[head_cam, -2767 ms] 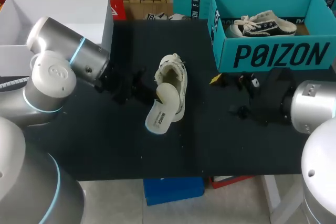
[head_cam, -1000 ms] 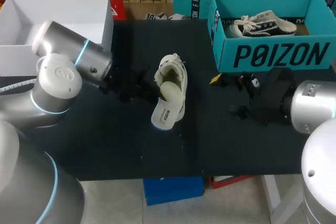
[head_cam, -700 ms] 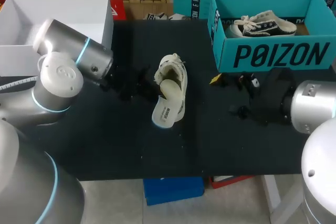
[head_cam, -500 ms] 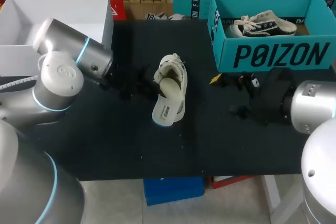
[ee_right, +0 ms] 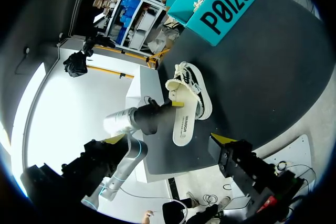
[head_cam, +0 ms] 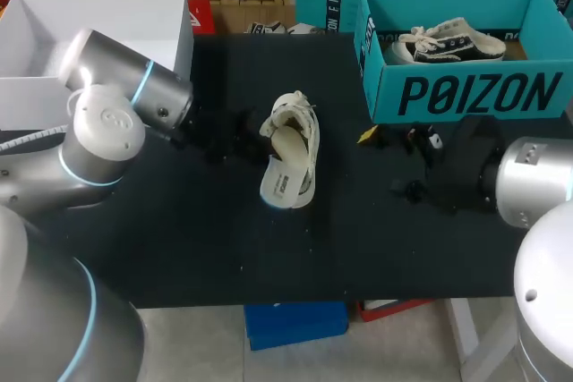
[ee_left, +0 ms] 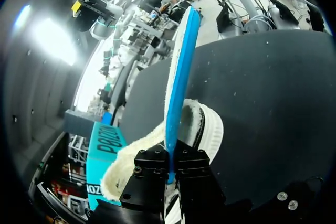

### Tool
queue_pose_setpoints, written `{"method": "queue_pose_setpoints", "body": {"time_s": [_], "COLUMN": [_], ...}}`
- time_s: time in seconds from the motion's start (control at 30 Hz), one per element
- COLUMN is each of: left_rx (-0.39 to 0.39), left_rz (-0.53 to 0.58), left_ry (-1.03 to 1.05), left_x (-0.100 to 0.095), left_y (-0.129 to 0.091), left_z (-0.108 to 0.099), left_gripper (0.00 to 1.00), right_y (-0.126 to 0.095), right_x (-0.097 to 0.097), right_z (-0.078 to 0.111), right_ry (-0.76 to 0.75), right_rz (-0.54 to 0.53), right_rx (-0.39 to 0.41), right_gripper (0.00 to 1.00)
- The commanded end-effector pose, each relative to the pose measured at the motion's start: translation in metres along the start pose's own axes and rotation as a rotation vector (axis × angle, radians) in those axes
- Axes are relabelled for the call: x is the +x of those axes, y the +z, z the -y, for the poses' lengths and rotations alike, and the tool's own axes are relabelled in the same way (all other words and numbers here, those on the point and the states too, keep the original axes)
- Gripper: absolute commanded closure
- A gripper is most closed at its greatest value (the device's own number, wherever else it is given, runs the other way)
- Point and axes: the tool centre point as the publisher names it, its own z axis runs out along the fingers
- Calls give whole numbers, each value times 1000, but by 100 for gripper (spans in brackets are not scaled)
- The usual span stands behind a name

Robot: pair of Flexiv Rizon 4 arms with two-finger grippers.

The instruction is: Take the shoe out of the shoebox, open the shoe tongue, remove and reinsert the insole, then place the shoe into the shoebox

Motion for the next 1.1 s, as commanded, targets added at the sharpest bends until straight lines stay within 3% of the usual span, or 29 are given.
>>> {"method": "queue_pose_setpoints", "body": {"time_s": [0.03,0.2,0.23,0.27,0.43,0.8,1.1], "left_rx": [-4,-9,-10,-11,-9,16,42], "left_rz": [-1,-4,-4,-3,5,12,-16], "left_ry": [0,2,2,2,5,22,31], "left_x": [-1,-1,-2,-3,-6,-10,-9], "left_y": [5,5,5,4,2,-2,-1], "left_z": [-2,-2,-2,-2,3,24,37], "left_gripper": [100,100,94,69,44,57,58], "right_y": [-4,-4,-4,-4,-4,-4,-4], "right_x": [-7,-7,-7,-7,-7,-7,-7], "right_z": [-1,-1,-1,-1,-1,-1,-1], "right_ry": [13,13,13,13,13,13,13], "right_rz": [-15,-15,-15,-15,-15,-15,-15], "right_rx": [74,74,74,74,74,74,74], "right_gripper": [0,0,0,0,0,0,0]}}
